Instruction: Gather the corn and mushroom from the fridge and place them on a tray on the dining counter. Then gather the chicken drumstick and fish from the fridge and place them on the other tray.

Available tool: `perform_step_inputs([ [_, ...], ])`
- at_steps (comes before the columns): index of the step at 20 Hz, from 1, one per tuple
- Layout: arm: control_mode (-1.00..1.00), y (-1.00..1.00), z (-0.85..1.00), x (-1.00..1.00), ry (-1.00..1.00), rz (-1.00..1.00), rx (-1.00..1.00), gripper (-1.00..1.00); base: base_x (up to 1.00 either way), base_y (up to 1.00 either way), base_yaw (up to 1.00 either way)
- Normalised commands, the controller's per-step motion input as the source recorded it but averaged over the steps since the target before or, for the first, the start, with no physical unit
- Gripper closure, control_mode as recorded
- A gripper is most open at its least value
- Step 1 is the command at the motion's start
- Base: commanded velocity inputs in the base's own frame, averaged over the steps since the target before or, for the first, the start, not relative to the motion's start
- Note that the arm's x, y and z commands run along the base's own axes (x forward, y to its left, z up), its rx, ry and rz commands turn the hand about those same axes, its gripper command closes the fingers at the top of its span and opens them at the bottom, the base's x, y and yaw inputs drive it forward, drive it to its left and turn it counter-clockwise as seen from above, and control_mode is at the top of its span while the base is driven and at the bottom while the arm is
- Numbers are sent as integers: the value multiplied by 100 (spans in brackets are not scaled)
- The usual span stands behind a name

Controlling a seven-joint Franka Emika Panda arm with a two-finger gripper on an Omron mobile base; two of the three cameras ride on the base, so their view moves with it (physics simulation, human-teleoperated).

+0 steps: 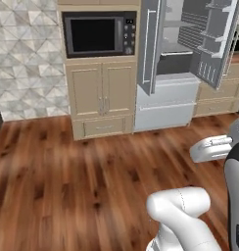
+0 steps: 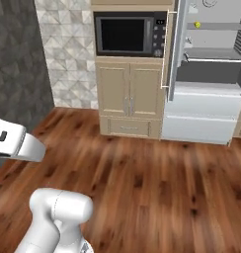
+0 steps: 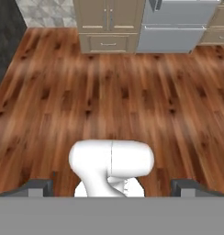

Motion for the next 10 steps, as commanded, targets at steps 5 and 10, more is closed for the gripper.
perform_step_inputs([
  [5,100,0,0,0,0,0,0,-100,100,-38,-1],
  [10,100,0,0,0,0,0,0,-100,100,-51,0],
])
